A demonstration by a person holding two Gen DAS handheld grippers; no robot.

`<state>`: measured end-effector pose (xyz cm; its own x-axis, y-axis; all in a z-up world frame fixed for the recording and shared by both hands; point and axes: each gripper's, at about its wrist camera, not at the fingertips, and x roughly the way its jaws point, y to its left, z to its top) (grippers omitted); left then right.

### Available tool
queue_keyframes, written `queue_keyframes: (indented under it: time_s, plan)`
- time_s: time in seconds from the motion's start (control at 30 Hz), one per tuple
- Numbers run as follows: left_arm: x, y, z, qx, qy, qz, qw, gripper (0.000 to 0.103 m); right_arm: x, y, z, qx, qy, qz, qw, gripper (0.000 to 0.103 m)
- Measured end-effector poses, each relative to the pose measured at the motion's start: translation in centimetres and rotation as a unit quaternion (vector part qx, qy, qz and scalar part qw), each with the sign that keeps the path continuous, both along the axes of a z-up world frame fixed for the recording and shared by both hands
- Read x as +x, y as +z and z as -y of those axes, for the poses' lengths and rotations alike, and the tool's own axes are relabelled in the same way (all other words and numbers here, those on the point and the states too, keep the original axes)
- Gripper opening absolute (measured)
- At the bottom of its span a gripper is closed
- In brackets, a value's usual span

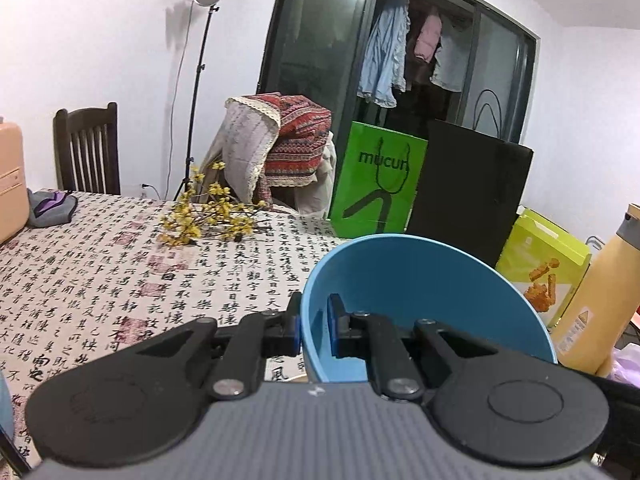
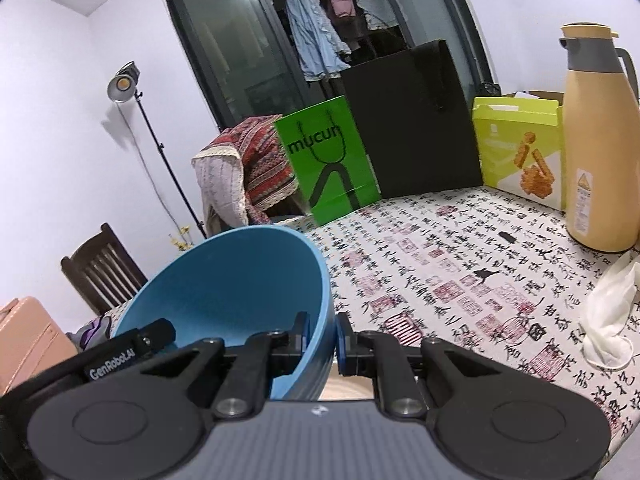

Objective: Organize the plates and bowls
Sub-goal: 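Carry the held bowl toward the peach suitcase with both grippers, then swing the held light-blue bowl toward the other light-blue bowls beside the vase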

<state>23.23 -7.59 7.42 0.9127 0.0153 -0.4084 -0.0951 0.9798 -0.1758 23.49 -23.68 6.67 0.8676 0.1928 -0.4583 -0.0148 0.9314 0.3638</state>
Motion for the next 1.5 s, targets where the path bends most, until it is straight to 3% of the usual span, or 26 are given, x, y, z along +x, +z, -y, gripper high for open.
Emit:
queue_keyframes:
  time_s: [0.7,1.5]
  plan:
    - [-2.9,0.0,-5.2,0.003,0.062,0.002,0.9981,0.012,-0.7,0.0,-5.3,0.004,0.066,0.003,0.998,0.013]
    - [-7.0,0.1,-10.8,-0.001,0.141,0.006,0.99,0.012,-1.9,-0.2,-11.6,0.002,0.148,0.002,0.989,0.013]
